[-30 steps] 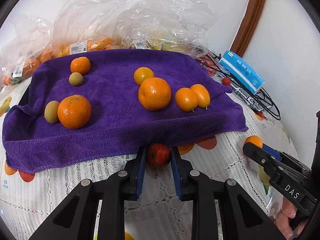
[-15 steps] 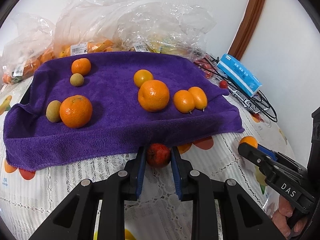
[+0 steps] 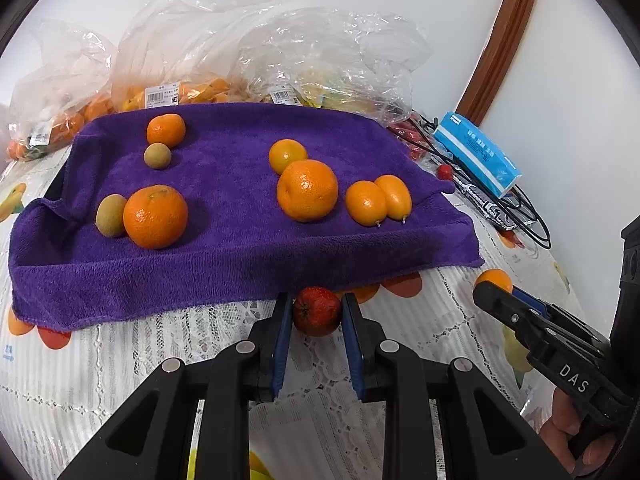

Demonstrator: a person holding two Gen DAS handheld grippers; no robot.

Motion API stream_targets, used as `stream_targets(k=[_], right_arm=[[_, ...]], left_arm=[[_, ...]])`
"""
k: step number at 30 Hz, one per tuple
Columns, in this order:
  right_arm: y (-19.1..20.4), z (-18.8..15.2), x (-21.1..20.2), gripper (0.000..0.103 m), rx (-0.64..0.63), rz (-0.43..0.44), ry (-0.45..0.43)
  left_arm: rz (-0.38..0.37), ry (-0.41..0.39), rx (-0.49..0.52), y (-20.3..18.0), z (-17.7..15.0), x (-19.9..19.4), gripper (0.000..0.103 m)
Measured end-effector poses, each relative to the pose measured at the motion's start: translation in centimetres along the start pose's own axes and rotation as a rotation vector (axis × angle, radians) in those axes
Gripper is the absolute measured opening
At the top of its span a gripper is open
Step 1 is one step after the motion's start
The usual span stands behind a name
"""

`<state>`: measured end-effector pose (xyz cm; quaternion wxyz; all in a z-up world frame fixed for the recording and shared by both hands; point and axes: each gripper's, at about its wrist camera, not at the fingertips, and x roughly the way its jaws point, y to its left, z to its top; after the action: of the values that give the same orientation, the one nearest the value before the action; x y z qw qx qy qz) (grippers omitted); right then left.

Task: Organize fruits
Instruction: 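Carry the orange and red fruit over the purple towel with both tools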

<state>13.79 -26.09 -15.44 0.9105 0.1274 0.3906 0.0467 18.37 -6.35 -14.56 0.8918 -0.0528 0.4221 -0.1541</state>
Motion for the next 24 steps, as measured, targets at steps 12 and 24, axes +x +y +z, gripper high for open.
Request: stream_targets(k=[12, 24], right_arm=[[1.9, -0.2, -0.7, 0.035, -0.097, -0.003, -0.038], [2.2, -0.4, -1.0, 0.035, -0.109, 0.018, -0.052]], left_arm=[[0.007, -0.026, -0.019, 0.2, -0.1, -0.8, 0.024], [0.010, -0.063, -0.027, 0.4, -0.1, -1.8, 0.024]])
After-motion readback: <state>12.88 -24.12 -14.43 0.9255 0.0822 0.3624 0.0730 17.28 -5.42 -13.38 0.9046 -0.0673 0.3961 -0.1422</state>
